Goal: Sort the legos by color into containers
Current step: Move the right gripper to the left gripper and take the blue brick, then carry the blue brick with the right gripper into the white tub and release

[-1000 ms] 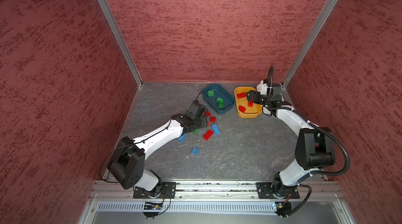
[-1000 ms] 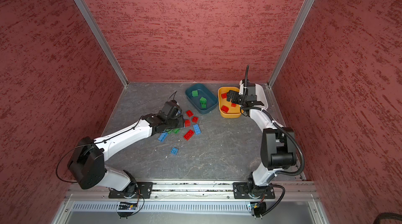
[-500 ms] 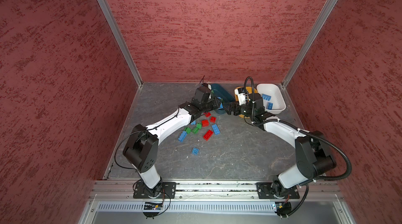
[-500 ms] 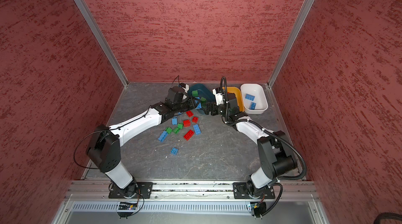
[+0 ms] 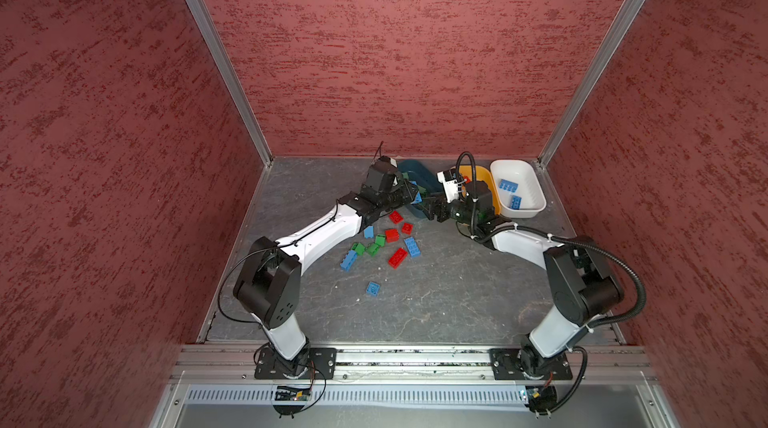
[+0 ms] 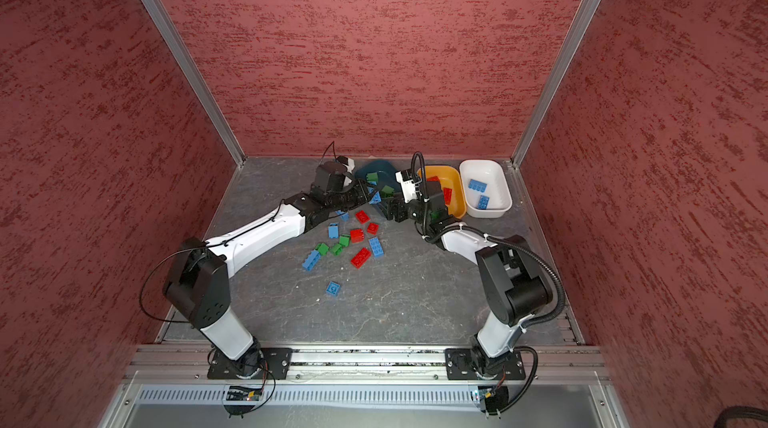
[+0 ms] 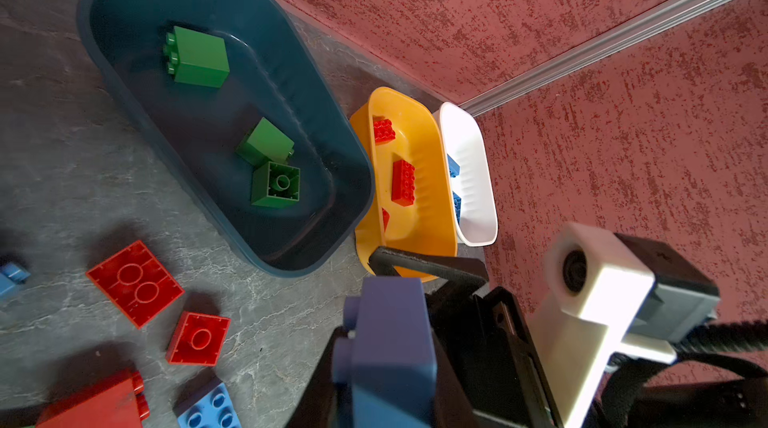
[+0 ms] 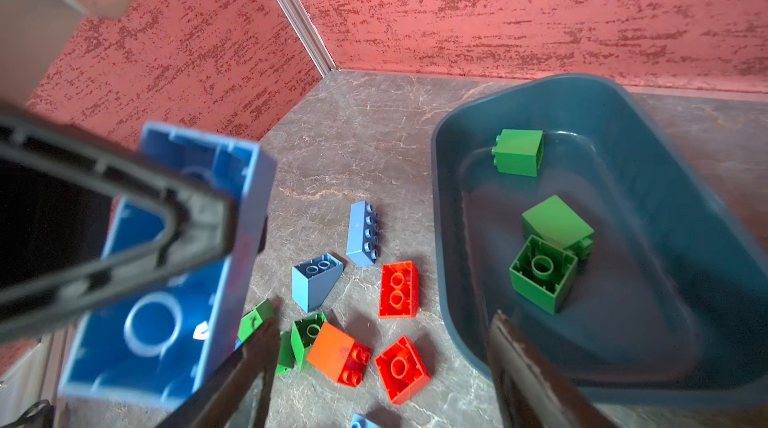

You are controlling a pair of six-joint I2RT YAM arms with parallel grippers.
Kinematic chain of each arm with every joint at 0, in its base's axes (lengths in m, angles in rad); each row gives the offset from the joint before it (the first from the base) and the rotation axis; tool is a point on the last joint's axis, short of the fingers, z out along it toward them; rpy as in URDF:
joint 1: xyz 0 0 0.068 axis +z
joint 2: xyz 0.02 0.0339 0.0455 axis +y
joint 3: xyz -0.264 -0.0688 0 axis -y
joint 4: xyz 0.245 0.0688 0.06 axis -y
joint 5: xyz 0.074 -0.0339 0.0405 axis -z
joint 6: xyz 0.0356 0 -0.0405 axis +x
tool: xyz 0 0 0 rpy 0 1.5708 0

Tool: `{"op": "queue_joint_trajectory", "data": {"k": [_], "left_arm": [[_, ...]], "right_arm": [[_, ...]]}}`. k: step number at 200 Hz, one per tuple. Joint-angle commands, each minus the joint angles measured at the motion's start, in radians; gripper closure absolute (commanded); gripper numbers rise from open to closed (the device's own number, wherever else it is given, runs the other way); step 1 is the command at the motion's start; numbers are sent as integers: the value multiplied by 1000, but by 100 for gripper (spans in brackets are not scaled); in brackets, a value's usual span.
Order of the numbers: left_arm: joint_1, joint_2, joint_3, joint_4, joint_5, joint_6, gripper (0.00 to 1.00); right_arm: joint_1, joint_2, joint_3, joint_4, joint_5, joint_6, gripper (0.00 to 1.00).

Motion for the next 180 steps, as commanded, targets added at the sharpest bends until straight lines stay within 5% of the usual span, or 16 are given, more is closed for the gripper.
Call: {"op": "queue_joint_trajectory", "data": {"k": [1,34,88,157,169,180], "left_arm": [[12,-11,-18,31,-35,2,100],[15,-8,-18,34,-15,1,100],[4,-7,-24,33,-1,-10,100],[7,3,-28,41,21,-26,99],[9,3,-29,42,23,-20,92],[11,-7,-33,42,21,-5,75]], "right_arm": [[46,-79,-49,61,-81,-58,20],[79,-74,-44,84,-129,-48,20],[92,49,45,318,-44,116,29],[94,45,54,267,35,85,79],[91,20,28,252,61,83,83],[84,-8,-8,237,86,83,84]]}}
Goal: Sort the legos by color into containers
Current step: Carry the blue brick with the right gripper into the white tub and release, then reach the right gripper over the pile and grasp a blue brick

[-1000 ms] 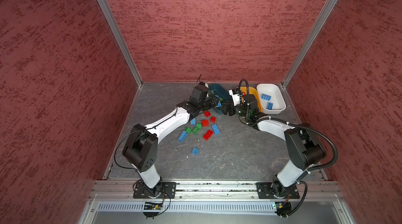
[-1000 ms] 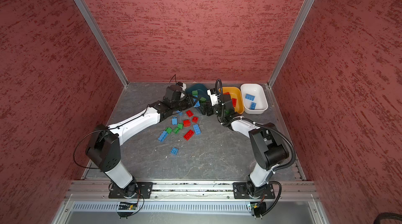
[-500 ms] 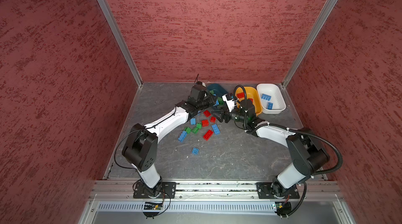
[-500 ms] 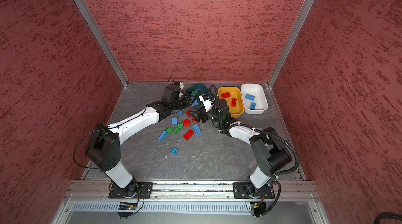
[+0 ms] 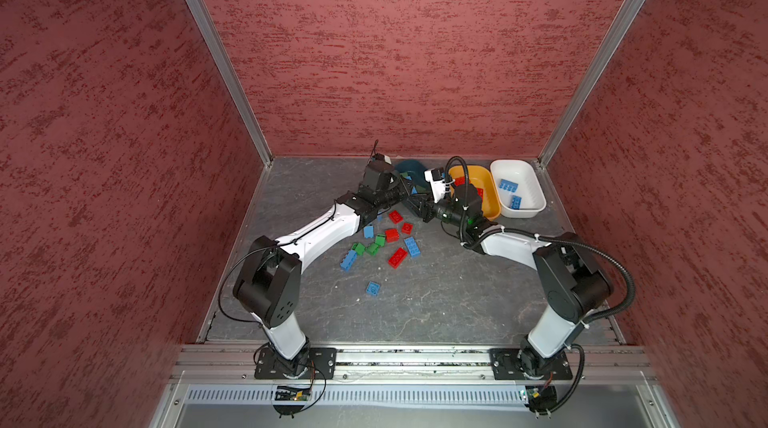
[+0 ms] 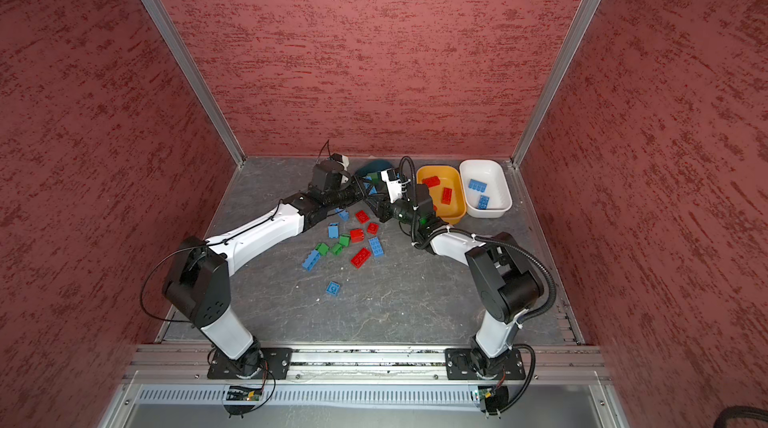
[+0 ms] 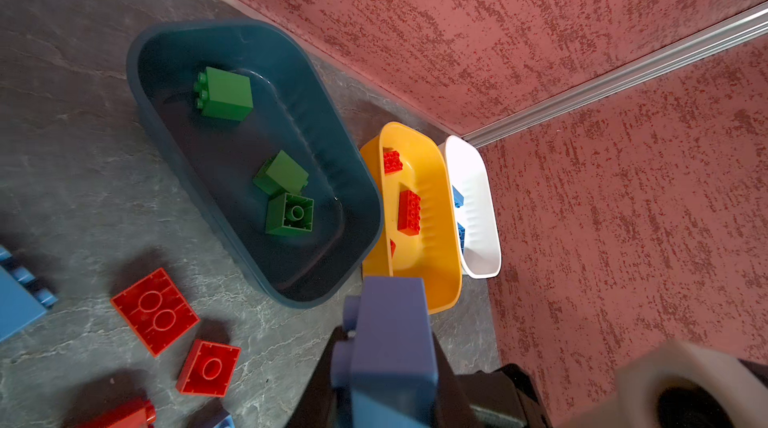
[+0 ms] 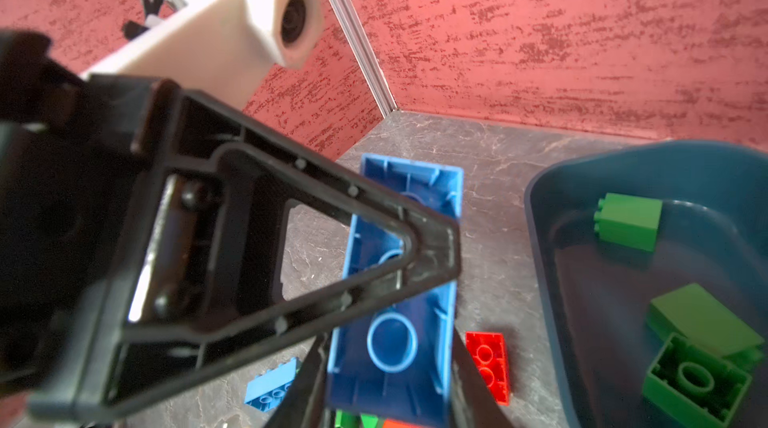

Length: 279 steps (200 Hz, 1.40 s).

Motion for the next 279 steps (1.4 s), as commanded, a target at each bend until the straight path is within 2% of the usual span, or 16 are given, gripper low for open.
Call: {"op": "queue_joint_trajectory", "data": {"k": [1,23,27,30,61,83,115,143,193,212,226,279], "left_arm": [[-4,-10,-22,0,49,17,73],[8,-38,-31,3,44,62,22],[13,-41,-27,-9,37,70,4],[15,-44,-25,-21,30,76,0],[31,-85,-47,-83,-53,135,1],[38,-115,-67,-119,-92,158,1],[40,-154,-103,-164,-170,157,1],[47,-178,-128,-189,-213,135,1],[52,-198,-157,-215,-253,110,1],[51,-197,-160,-221,-254,116,1],[51,-195,-160,-222,-253,122,1],[48,-179,-156,-213,-260,139,1]], "right_arm": [[-8,-69,-45,17,65,-27,84],[-61,-137,-125,-42,87,-11,86],[-74,-151,-140,-60,97,-9,86],[-85,-160,-149,-73,105,-8,86],[-234,-238,-176,-288,233,-22,87],[-362,-249,-144,-395,264,-23,87],[-509,-153,-2,-563,231,-83,86],[-583,-38,144,-662,222,-123,84],[-600,183,445,-896,347,-231,78],[-599,226,520,-947,393,-214,63],[-599,238,546,-965,447,-195,52],[-565,148,496,-984,441,-193,36]]}}
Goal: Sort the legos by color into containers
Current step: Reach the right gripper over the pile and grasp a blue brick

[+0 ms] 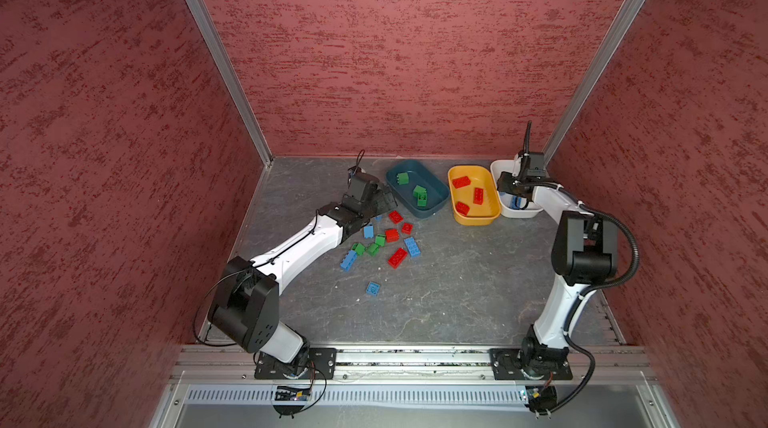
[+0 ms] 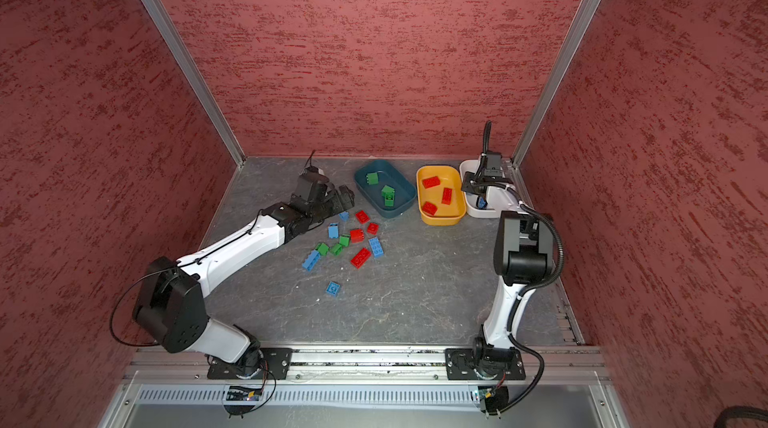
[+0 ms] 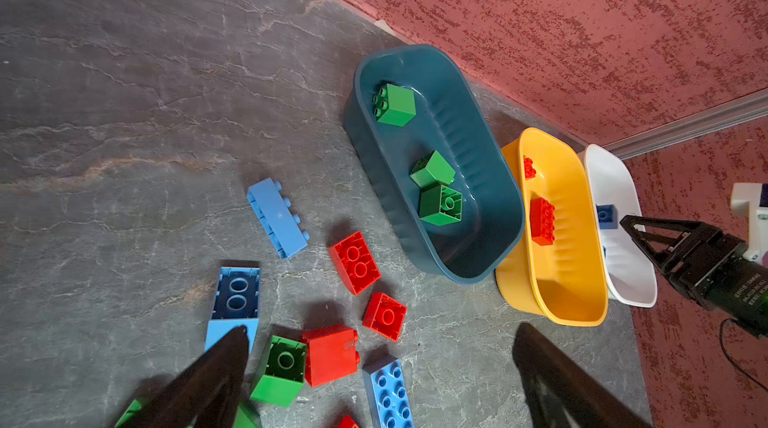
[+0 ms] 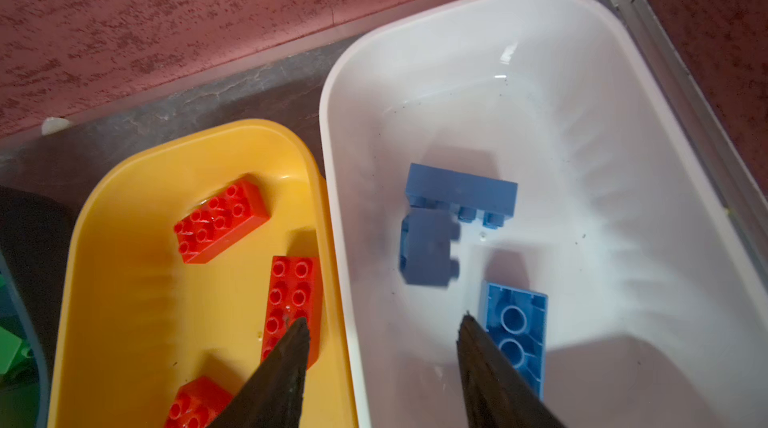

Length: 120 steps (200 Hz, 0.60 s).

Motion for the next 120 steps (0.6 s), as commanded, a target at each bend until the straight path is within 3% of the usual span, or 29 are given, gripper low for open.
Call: {"op": "queue_joint_trajectory", "data": {"k": [1,65,120], "left_arm": [[1,-7,-3,1,-16,22,1],[-1,27,-2,49,21,4,1],[11,56,26,-9,34,-16,1]], "right_arm": [[27,-84,-24,-32,30,-14,36],[211,-283,-227,47,-212,55,30],[460,-272,-337,132,-209,138,30]]}}
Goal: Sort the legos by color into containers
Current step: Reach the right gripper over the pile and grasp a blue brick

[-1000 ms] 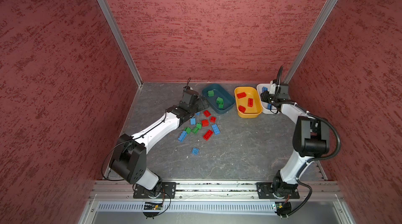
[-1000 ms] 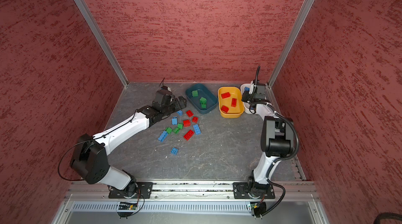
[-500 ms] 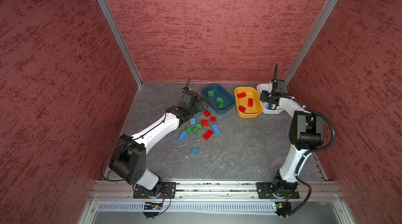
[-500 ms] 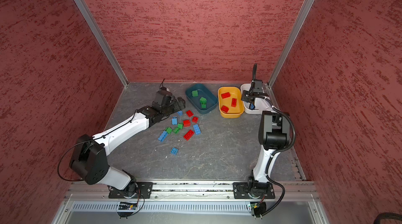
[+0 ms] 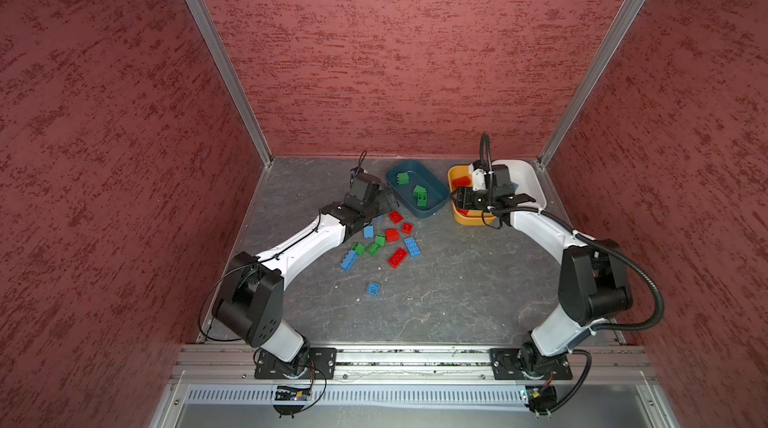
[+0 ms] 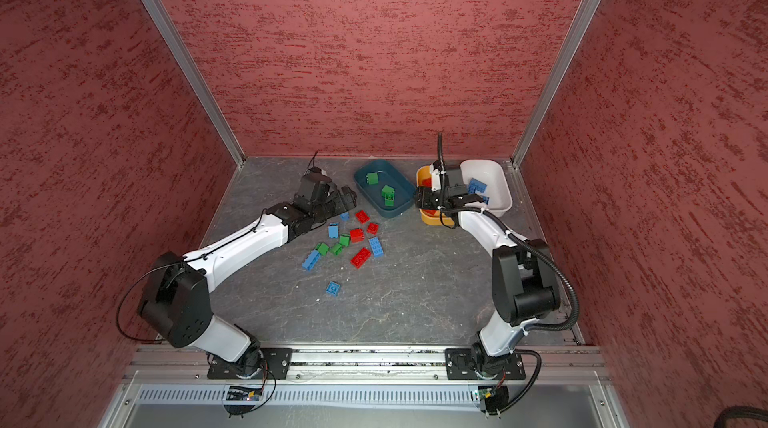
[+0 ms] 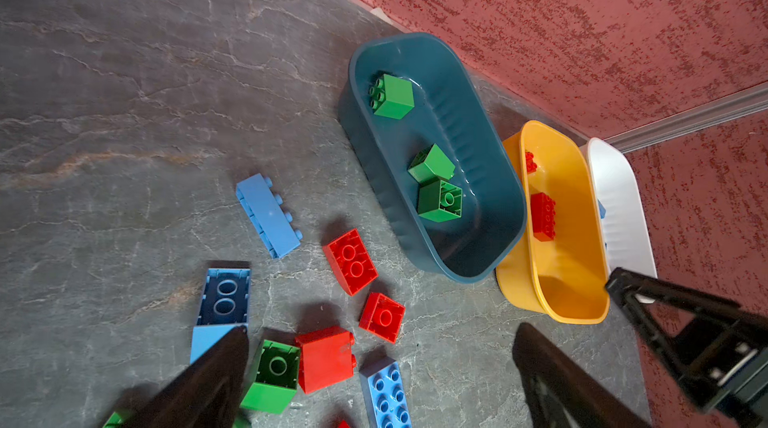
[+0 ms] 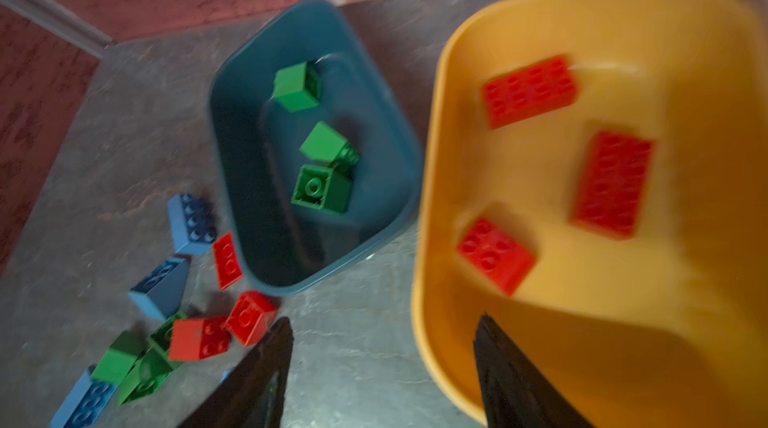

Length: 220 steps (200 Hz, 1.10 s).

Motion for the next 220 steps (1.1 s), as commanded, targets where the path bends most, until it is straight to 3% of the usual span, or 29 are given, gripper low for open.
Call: {"op": "queue_joint_trajectory", "data": {"k": [1,60,123,176,220], "left_arm": [[11,22,27,-34,9,-10,1],[20,18,19,-72,-23,-25,1],[39,19,6,-99,-28,-55,1],[43,28,2,-104,-23,-67,1],[43,76,50,-200,-86,-42,1]], "right_arm": [[85,16,-21,57,-24,33,30],[292,88,-32,37,114,67,30],[393,202,35,-64,173,-4,38],[427,293,114,-123,277,24,60],[416,163,28,-69,312,-38,72]]}}
